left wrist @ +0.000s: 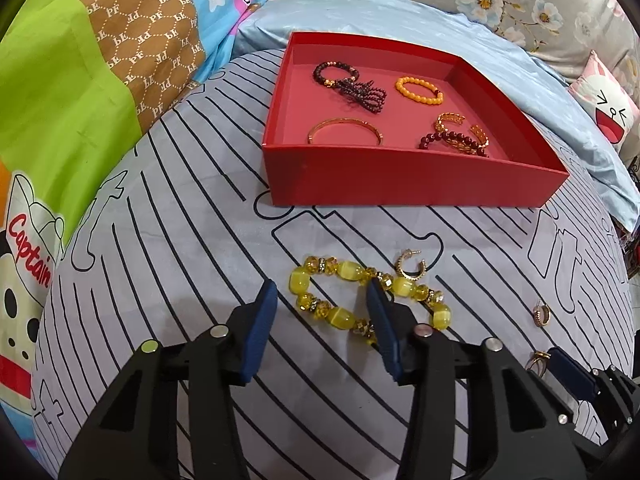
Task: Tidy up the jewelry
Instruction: 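Grasp the gold ring with the right tool while the left tool grasps the yellow bead bracelet, then carry the yellow bracelet in the left tool while the right tool carries the gold ring into the box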
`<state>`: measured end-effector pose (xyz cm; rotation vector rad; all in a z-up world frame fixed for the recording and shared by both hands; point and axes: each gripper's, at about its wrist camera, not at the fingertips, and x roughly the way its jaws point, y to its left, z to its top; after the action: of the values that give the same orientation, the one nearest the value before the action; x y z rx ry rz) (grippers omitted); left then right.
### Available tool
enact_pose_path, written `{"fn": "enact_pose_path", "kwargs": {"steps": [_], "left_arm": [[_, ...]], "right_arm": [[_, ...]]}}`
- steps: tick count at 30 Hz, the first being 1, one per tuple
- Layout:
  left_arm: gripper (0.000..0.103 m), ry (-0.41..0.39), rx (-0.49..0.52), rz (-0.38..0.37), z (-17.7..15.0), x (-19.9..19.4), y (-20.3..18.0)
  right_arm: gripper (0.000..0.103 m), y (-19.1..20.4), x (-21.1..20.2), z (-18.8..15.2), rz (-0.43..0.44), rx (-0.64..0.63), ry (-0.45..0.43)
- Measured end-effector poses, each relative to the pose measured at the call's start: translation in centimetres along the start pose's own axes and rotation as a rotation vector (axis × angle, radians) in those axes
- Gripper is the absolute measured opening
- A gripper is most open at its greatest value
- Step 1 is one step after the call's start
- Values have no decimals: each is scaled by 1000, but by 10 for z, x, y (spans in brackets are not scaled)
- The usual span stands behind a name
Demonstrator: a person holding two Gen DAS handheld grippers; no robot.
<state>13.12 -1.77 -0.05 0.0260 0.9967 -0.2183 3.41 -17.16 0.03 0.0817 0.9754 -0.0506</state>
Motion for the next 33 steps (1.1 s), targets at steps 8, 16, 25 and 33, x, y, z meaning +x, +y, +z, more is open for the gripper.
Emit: {"fn": "enact_pose_path", "kwargs": {"steps": [8,16,25,33], "left_arm": [[27,-4,3,-18,2,1,-1],[9,7,19,-81,1,0,-6],[9,12,14,-128,-5,-12,-8],[8,-4,18,-170,-8,-37,-10]], "right_arm": [[17,-5,1,2,5,20,-8],[12,-10,0,3,26,44,-3],[12,-16,-5,2,28,60,-9],[12,-17,-15,4,34,64,-27]]}}
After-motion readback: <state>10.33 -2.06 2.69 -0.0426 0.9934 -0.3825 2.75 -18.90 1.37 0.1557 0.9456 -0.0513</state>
